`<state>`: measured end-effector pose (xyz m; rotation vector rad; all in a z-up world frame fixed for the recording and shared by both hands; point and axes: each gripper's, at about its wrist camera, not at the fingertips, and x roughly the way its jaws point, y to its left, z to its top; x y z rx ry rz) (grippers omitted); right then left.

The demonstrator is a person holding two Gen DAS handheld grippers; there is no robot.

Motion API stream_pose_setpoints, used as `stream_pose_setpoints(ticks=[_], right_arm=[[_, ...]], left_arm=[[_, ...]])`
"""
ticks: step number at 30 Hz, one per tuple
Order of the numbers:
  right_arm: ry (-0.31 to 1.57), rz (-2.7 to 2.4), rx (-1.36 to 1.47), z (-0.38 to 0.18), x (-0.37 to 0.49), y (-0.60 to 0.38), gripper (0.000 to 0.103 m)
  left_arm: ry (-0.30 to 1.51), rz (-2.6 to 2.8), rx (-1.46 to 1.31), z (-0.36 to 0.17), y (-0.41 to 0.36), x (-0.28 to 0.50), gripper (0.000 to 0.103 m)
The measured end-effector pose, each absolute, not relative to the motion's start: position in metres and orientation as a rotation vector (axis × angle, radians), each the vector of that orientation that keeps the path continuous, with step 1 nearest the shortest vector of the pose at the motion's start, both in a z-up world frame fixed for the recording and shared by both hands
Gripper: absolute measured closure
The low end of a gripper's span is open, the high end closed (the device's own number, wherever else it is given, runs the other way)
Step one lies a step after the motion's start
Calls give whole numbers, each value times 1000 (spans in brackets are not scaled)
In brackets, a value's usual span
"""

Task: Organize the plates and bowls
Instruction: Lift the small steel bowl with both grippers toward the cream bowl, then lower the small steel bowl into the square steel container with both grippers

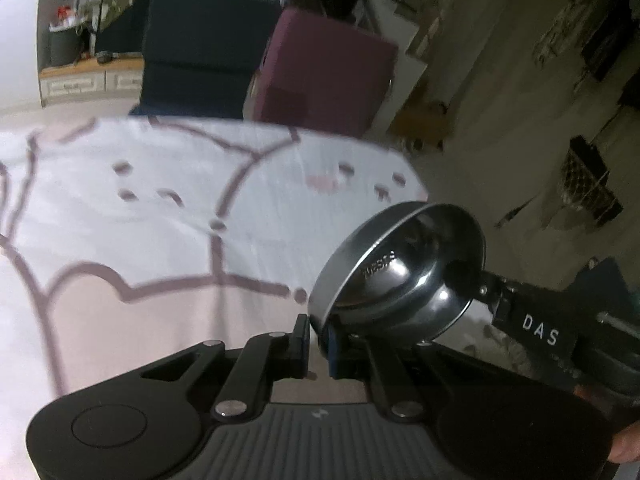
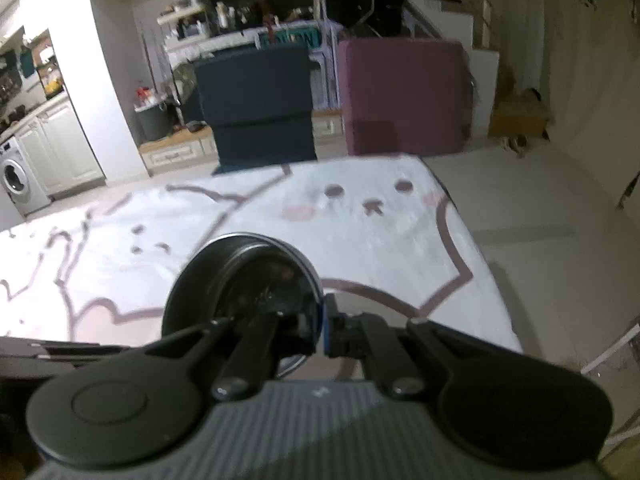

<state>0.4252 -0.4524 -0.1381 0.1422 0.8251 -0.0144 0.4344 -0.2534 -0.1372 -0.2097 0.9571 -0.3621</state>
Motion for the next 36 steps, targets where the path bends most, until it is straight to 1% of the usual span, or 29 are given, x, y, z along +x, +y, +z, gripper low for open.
stream_pose_setpoints(ticks=[9,17,28,36], right_arm=[[735,74,200,-77,381,-387,98],[704,162,225,-36,325,-308,96],[759,314,279,-27,278,-209,94],[884,424,283,-46,260,-145,93]], left_arm=[[827,-323,-180,-60,-170,374,94],[766,-262,-184,-26,-90,310,94],[749,-149,-200,-14,20,241,95],[816,-77,-189,-37,84,213,95]])
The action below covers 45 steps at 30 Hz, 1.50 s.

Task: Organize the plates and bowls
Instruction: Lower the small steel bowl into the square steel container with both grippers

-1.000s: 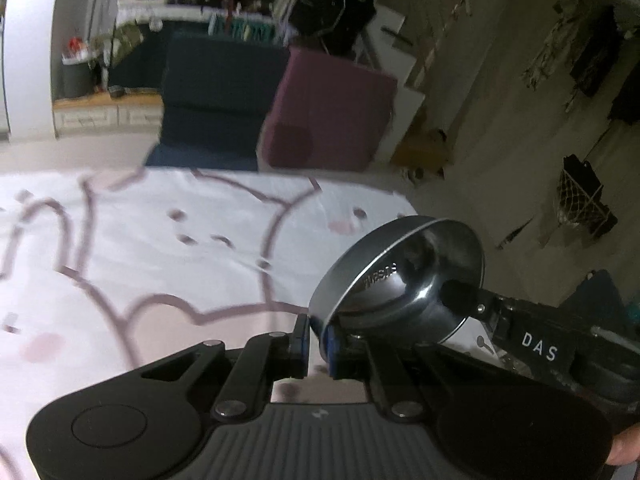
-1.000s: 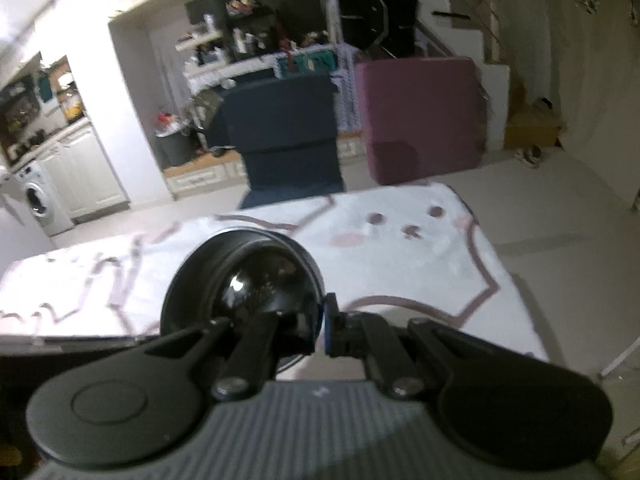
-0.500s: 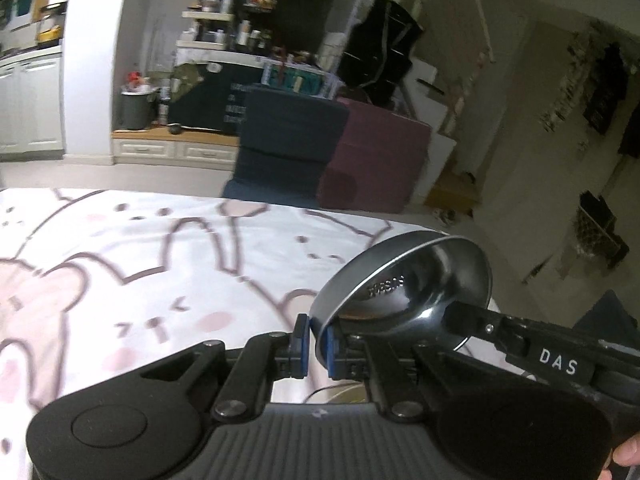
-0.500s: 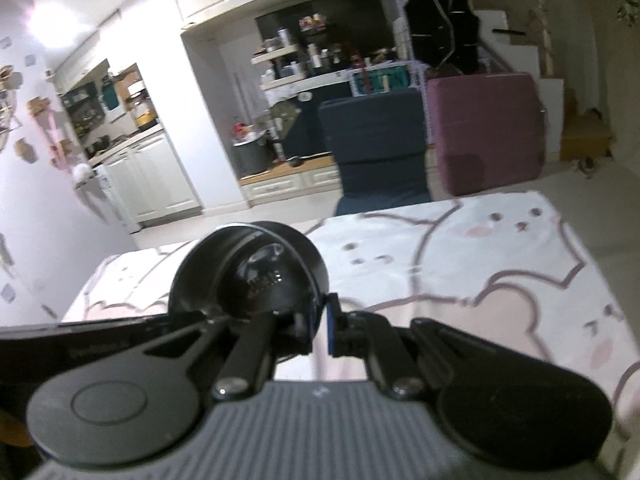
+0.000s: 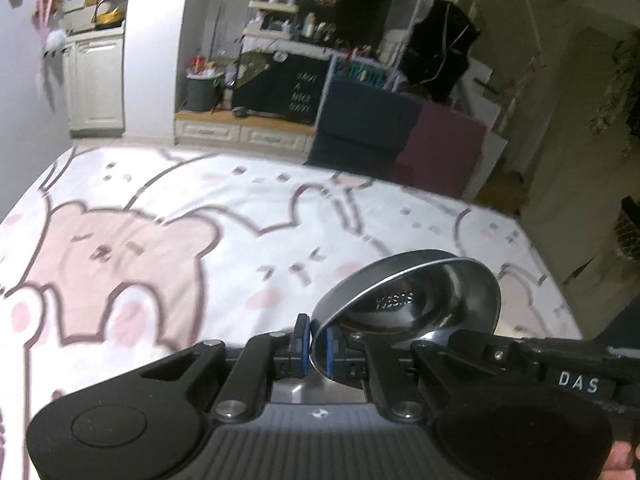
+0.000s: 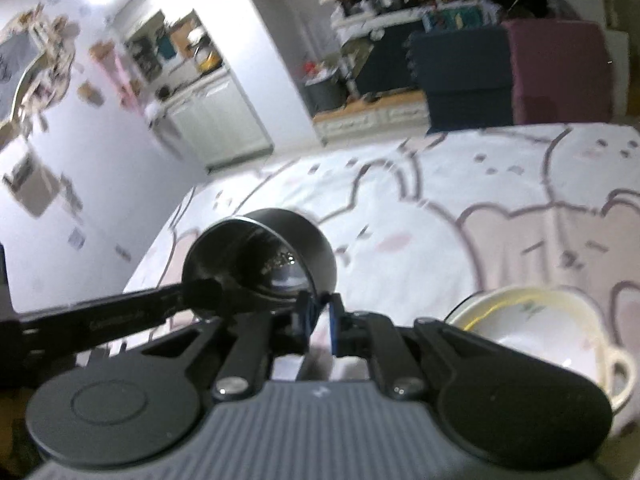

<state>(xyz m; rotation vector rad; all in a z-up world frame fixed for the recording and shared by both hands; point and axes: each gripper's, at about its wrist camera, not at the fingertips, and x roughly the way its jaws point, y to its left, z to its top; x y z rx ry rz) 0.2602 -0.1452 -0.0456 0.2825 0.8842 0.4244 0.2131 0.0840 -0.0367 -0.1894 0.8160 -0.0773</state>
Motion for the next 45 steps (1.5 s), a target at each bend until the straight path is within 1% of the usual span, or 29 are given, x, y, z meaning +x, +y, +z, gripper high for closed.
stream_pose_setpoints(ticks=[8,18,32,45], right_arm=[[1041,473,287,-75,259,-95,93],[1171,473,301,-104,263,-49,95],[1275,417,224,-130,277,-30,95],[1312,426,125,-142,281,-8,94]], left_arm=[[919,-33,-193,-69,125,205,95],[1015,11,-227,-107,155,213,95],[1116,-5,-108,-131,140,233,95],[1171,-6,-32,-141,138,236,94]])
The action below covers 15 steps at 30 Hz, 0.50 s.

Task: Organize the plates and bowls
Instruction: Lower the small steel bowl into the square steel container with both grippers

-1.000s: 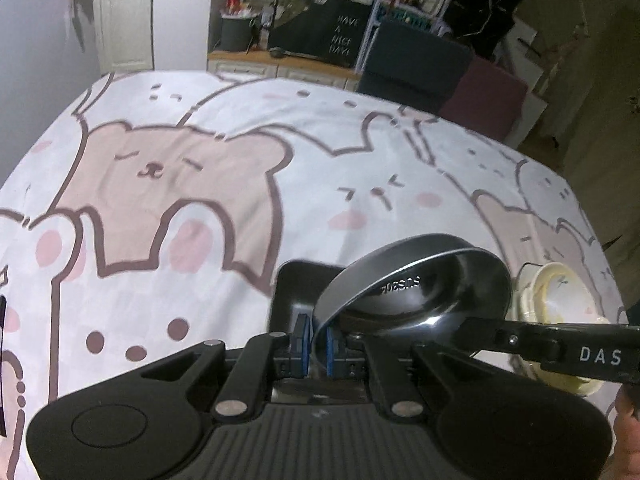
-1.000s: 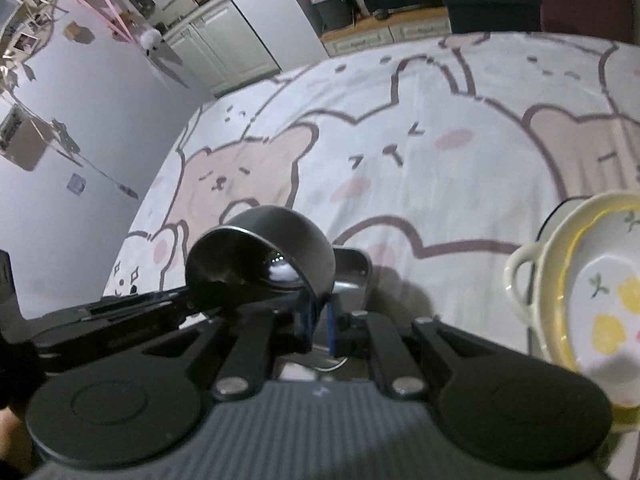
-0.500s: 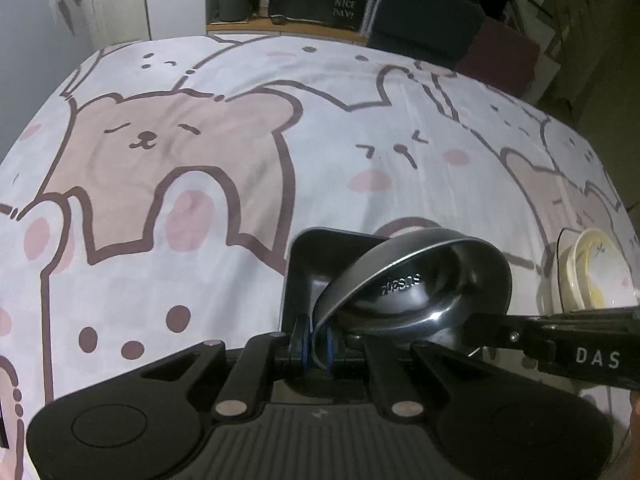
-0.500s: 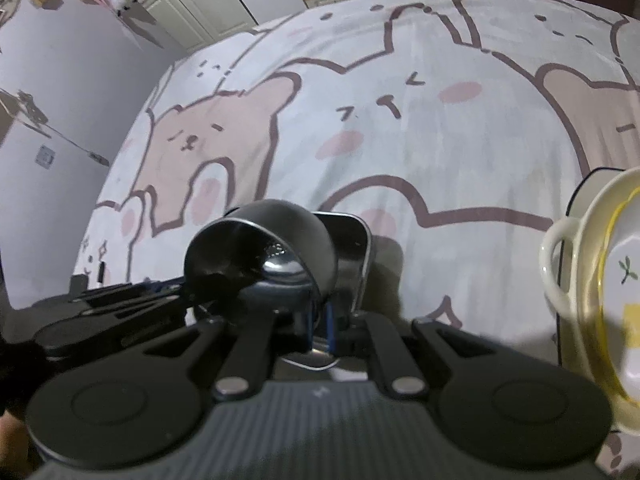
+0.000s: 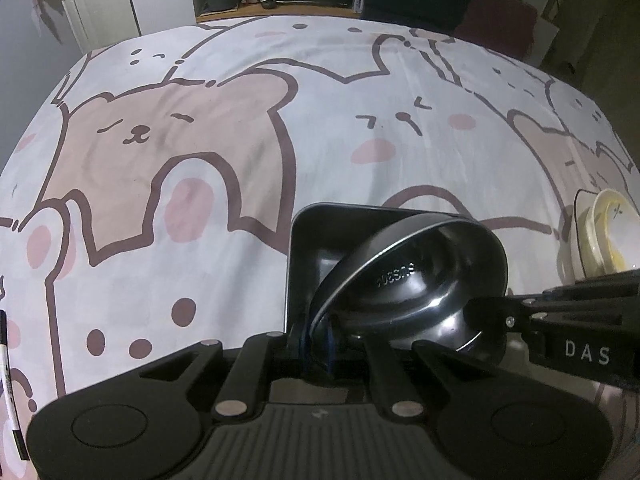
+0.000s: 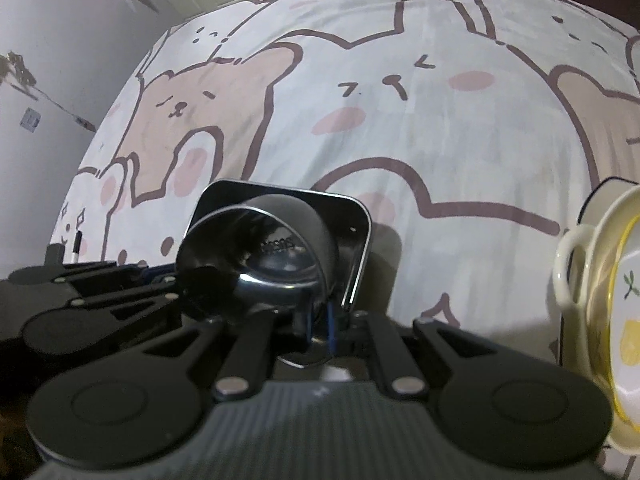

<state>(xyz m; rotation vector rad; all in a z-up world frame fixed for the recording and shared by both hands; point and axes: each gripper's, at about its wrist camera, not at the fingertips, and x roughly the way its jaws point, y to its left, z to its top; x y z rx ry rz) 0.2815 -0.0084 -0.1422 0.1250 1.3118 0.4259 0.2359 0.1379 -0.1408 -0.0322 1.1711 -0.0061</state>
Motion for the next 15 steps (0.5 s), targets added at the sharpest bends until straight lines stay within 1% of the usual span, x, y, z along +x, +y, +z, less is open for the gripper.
stream_pose_setpoints(ticks=[9,15], right_arm=[[1320,433,126,-145,287,-7,89],[1324,432,155,-145,289,-11,89]], left_arm=[[1176,-23,19,-143,135,238,93],[1181,-28,31,-144,133,238,93]])
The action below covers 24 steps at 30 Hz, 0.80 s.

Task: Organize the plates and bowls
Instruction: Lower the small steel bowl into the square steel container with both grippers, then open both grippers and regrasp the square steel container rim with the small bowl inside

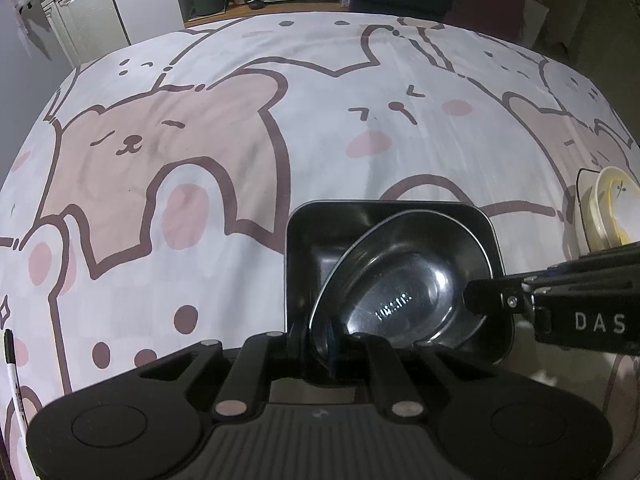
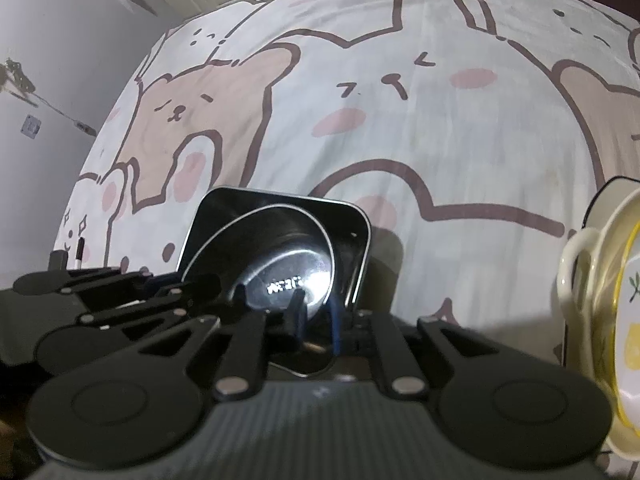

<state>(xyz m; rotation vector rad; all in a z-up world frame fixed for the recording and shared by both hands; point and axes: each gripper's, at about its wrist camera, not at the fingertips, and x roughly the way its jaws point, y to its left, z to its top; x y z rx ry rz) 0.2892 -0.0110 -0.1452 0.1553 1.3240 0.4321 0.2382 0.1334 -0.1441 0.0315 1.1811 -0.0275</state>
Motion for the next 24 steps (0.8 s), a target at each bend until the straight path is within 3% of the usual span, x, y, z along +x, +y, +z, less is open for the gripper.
stream_pose_setpoints(ticks=[8,11,13,16,19,20,21,24], right_arm=[[1318,442,157,-141,289,-13,86],[1302,452,158,-136,289,-15,82],[1292,462,164,-133,289,-17,75],[1274,468,158,-127,288,-19,61],[1248,463,134,-120,287,-22,54],[1243,466,137,-118,286,-23,52],[1239,468,142,-116,286,-25,45],[1220,467,152,-111,283,-31,24]], left_arm=[[1188,-32,23,-142,135,239,89],[1178,-35,12,-137,135,238,86],[1167,-43,3,-133,135,237,81],[1145,-65,-8,-124,134,236,70],[1118,-81,-16,-116,135,235,58],[1110,-81,-16,-115,136,234,50],[1102,-80,-17,-113,138,234,40],[1085,-73,-27,-111,145,235,25]])
